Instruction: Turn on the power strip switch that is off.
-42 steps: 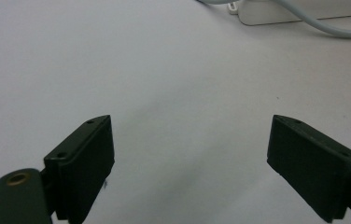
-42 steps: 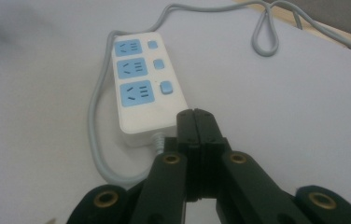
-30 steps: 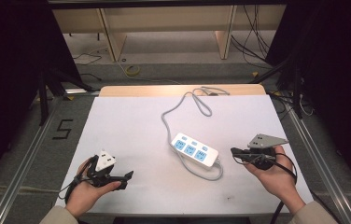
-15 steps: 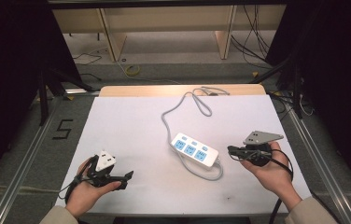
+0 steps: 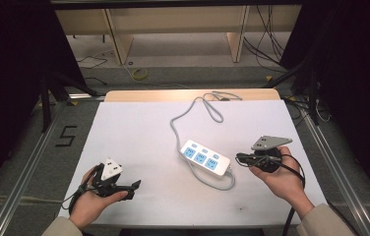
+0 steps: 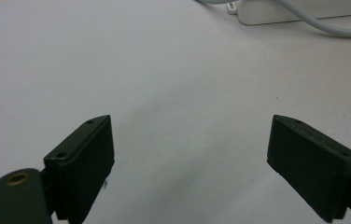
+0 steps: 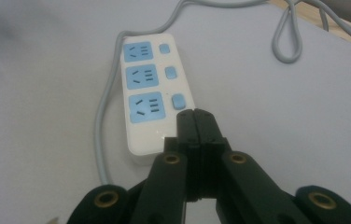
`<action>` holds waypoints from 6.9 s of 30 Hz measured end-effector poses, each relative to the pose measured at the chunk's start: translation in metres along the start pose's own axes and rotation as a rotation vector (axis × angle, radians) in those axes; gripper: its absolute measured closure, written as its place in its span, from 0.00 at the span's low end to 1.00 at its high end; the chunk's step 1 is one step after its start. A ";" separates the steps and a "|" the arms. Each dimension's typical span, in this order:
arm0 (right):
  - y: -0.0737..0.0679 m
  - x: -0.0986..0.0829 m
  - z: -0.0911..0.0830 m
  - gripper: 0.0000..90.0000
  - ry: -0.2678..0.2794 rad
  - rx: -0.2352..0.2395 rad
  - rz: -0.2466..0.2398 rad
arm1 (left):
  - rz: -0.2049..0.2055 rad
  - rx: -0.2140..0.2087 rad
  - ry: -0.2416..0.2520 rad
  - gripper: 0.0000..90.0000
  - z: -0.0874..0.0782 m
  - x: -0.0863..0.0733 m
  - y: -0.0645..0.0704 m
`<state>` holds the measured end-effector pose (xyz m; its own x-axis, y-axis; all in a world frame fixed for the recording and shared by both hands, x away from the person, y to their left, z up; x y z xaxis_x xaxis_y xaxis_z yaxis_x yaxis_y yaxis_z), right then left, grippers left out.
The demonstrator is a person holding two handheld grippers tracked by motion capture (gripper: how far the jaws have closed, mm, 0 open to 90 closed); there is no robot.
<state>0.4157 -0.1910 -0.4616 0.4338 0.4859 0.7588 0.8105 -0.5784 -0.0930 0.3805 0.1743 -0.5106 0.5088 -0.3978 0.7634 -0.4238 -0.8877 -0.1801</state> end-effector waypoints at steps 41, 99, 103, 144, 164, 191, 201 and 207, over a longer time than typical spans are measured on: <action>0.001 0.017 0.027 1.00 -0.096 0.024 0.005 | 0.010 -0.003 -0.002 0.16 0.000 0.000 0.001; 0.008 0.031 0.049 1.00 -0.195 0.038 0.027 | 0.014 -0.003 0.001 0.16 0.000 0.001 0.001; 0.009 0.031 0.051 1.00 -0.199 0.041 0.025 | 0.014 -0.003 0.001 0.16 0.000 0.001 0.001; 0.015 0.034 0.072 1.00 -0.270 0.055 0.025 | 0.019 -0.004 0.003 0.16 0.000 0.001 0.001; 0.015 0.035 0.079 1.00 -0.309 0.058 0.037 | 0.018 -0.005 0.004 0.16 0.000 0.001 0.001; 0.016 0.032 0.091 1.00 -0.362 0.062 0.038 | 0.019 -0.005 0.005 0.16 0.000 0.002 0.001; 0.017 0.030 0.094 1.00 -0.377 0.061 0.038 | 0.019 -0.005 0.005 0.16 0.000 0.002 0.001; 0.017 0.029 0.096 1.00 -0.383 0.060 0.038 | 0.019 -0.005 0.005 0.16 0.000 0.002 0.001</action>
<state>0.4796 -0.1235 -0.5025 0.5707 0.6809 0.4590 0.8075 -0.5669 -0.1630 0.3808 0.1726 -0.5096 0.4966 -0.4135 0.7631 -0.4369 -0.8788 -0.1919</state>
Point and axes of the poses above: each handheld gripper's, and its own axes: z roughly forward along the jaws, x roughly out of its top, y roughly to its right, the point moved 9 cm from there along z, roughly forward along the jaws, and after that the axes turned 11 degrees about x, right-handed, at the moved point
